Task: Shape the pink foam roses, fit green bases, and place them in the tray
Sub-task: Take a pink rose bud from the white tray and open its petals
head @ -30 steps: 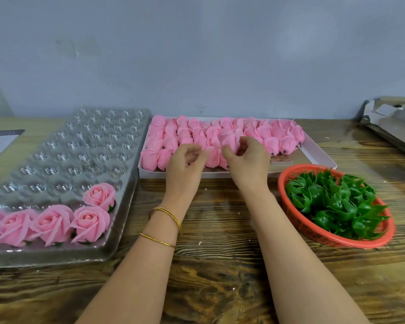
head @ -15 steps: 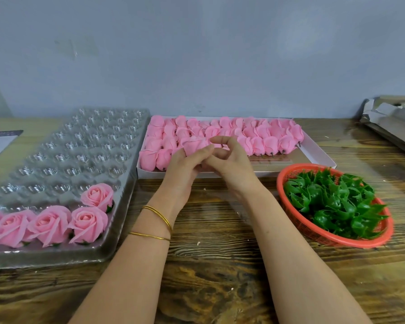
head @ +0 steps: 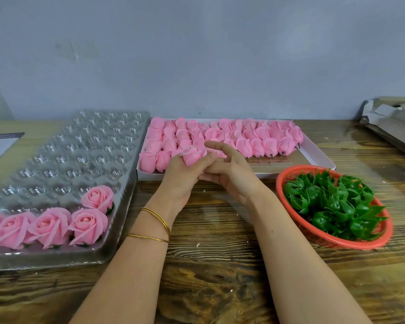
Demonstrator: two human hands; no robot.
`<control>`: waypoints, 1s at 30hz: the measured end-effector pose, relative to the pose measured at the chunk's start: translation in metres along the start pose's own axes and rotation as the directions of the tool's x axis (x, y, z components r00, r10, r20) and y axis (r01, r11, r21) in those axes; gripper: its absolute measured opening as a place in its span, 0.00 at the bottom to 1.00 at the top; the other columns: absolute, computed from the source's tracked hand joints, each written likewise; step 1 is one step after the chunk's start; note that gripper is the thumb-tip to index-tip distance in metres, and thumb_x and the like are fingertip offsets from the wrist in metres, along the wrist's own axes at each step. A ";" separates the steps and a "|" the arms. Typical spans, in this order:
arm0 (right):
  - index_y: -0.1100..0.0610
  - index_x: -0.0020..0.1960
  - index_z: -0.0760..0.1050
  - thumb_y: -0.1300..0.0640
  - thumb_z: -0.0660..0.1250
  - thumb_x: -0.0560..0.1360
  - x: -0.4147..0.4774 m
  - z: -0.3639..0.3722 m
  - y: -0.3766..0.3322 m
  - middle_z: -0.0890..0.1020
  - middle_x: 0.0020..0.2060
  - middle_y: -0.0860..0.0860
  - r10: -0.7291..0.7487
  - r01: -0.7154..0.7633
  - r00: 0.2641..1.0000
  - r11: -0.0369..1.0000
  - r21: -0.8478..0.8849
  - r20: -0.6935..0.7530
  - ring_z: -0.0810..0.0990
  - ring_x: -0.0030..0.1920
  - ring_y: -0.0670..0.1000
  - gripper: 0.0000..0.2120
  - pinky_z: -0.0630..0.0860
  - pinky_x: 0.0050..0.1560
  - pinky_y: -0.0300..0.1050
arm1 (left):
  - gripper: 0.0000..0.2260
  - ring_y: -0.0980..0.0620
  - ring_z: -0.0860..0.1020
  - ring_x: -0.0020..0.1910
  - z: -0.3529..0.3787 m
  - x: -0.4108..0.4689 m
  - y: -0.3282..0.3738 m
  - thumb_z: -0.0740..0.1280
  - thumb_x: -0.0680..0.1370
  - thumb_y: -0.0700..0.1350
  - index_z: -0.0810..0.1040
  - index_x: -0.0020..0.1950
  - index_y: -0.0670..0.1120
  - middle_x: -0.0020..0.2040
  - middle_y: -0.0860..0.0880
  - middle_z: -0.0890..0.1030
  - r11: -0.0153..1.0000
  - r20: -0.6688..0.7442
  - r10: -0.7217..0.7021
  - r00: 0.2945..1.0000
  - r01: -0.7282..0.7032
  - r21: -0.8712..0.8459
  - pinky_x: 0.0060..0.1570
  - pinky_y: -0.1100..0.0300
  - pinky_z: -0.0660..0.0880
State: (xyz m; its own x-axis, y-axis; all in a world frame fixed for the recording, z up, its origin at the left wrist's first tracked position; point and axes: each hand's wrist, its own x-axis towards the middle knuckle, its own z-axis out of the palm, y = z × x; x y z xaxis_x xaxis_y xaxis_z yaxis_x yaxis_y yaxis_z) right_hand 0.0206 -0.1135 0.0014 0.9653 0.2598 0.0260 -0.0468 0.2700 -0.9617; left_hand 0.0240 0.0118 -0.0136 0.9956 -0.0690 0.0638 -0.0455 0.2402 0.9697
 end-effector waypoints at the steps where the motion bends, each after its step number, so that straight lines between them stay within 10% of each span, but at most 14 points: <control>1: 0.60 0.64 0.71 0.67 0.68 0.64 0.001 -0.001 0.000 0.84 0.42 0.58 0.011 -0.011 1.000 1.000 0.011 -0.013 0.84 0.44 0.54 0.28 0.82 0.51 0.49 | 0.04 0.46 0.84 0.53 0.001 0.000 0.000 0.73 0.75 0.42 0.85 0.49 0.43 0.48 0.43 0.86 1.000 -0.031 0.008 1.000 -0.008 0.002 0.57 0.47 0.79; 8: 0.53 0.52 0.79 0.50 0.68 0.67 0.007 0.002 0.001 0.82 0.38 0.48 -0.084 0.053 0.981 0.983 -0.175 -0.176 0.79 0.36 0.45 0.15 0.73 0.32 0.39 | 0.04 0.57 0.83 0.40 0.000 0.000 -0.003 0.75 0.73 0.45 0.83 0.44 0.46 0.39 0.49 0.85 0.942 -0.114 0.214 0.970 -0.174 0.287 0.36 0.67 0.77; 16: 0.58 0.56 0.80 0.53 0.72 0.74 0.002 0.008 0.000 0.82 0.46 0.49 -0.139 0.080 0.978 0.939 -0.336 -0.156 0.81 0.46 0.45 0.13 0.76 0.37 0.33 | 0.10 0.55 0.82 0.49 0.003 -0.003 -0.003 0.72 0.75 0.41 0.82 0.56 0.47 0.48 0.50 0.85 0.846 -0.023 0.300 0.954 -0.254 0.468 0.48 0.57 0.81; 25: 0.57 0.58 0.79 0.55 0.74 0.73 0.003 0.006 0.001 0.82 0.53 0.53 -0.153 0.078 0.978 0.899 -0.431 -0.142 0.81 0.56 0.52 0.15 0.81 0.52 0.45 | 0.15 0.67 0.78 0.39 0.004 -0.005 -0.002 0.71 0.76 0.39 0.75 0.42 0.60 0.39 0.60 0.79 0.791 0.000 0.348 0.938 -0.293 0.538 0.37 0.74 0.74; 30: 0.59 0.56 0.80 0.53 0.73 0.73 0.004 0.005 0.005 0.83 0.52 0.56 -0.138 0.089 0.982 0.941 -0.328 -0.128 0.82 0.55 0.54 0.15 0.81 0.50 0.44 | 0.13 0.60 0.81 0.41 0.004 -0.004 -0.001 0.69 0.78 0.41 0.78 0.41 0.59 0.39 0.58 0.82 0.813 -0.038 0.337 0.941 -0.271 0.515 0.39 0.67 0.78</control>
State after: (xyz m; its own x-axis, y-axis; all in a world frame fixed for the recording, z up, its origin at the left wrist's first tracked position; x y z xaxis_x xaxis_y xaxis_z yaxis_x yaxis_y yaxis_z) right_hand 0.0231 -0.1059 -0.0022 0.9874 0.0996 0.1230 0.1262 -0.0268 -0.9916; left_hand 0.0201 0.0078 -0.0142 0.9242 0.0528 0.3783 -0.3491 -0.2850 0.8927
